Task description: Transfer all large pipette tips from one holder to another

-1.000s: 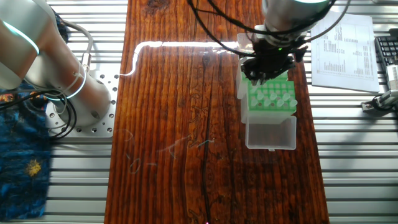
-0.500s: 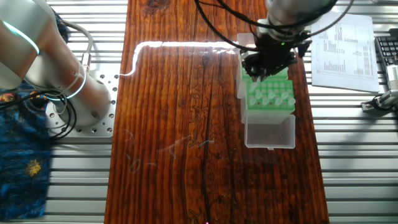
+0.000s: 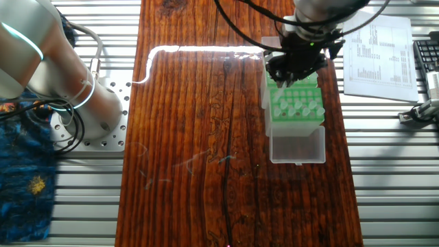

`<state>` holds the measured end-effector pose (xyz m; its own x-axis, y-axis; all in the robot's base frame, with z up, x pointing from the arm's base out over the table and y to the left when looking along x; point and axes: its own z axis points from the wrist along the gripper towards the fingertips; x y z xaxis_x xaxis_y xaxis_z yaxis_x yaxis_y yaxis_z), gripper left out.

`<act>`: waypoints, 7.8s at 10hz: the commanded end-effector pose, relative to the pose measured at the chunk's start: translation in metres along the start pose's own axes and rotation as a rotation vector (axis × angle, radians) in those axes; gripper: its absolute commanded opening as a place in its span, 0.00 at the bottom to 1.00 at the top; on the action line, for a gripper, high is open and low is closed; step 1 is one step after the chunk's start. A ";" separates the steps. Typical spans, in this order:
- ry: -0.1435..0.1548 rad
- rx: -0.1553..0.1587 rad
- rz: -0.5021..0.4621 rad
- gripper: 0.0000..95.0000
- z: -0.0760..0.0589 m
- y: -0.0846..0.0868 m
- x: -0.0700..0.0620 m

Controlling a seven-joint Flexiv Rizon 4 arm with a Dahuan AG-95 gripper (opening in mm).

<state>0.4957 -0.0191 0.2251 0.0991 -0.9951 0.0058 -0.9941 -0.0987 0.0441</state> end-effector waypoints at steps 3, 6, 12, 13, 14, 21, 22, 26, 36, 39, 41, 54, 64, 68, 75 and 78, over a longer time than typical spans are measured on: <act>-0.002 -0.003 -0.006 0.00 -0.007 -0.001 0.003; -0.001 -0.010 0.001 0.00 -0.013 -0.002 0.004; 0.002 -0.020 0.005 0.00 -0.032 -0.001 0.005; 0.002 -0.020 0.006 0.00 -0.034 -0.001 0.005; 0.000 -0.022 0.006 0.00 -0.037 0.001 0.005; 0.000 -0.031 0.015 0.00 -0.058 -0.001 0.004; 0.001 -0.033 0.014 0.00 -0.060 -0.001 0.004; 0.000 -0.044 0.028 0.00 -0.074 -0.002 0.005; 0.027 -0.039 0.179 0.00 -0.101 -0.042 -0.029; 0.040 -0.031 0.221 0.00 -0.104 -0.051 -0.038; 0.031 -0.029 0.261 0.00 -0.104 -0.055 -0.042; 0.055 -0.039 0.792 0.00 -0.081 -0.058 -0.067; 0.016 -0.071 0.905 0.00 -0.064 -0.043 -0.064; 0.019 -0.058 0.898 0.00 -0.064 -0.043 -0.064; 0.012 -0.043 0.899 0.00 -0.062 -0.046 -0.062; 0.010 -0.043 0.897 0.00 -0.062 -0.047 -0.062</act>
<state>0.5399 0.0479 0.2849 -0.7137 -0.6973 0.0665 -0.6949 0.7167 0.0587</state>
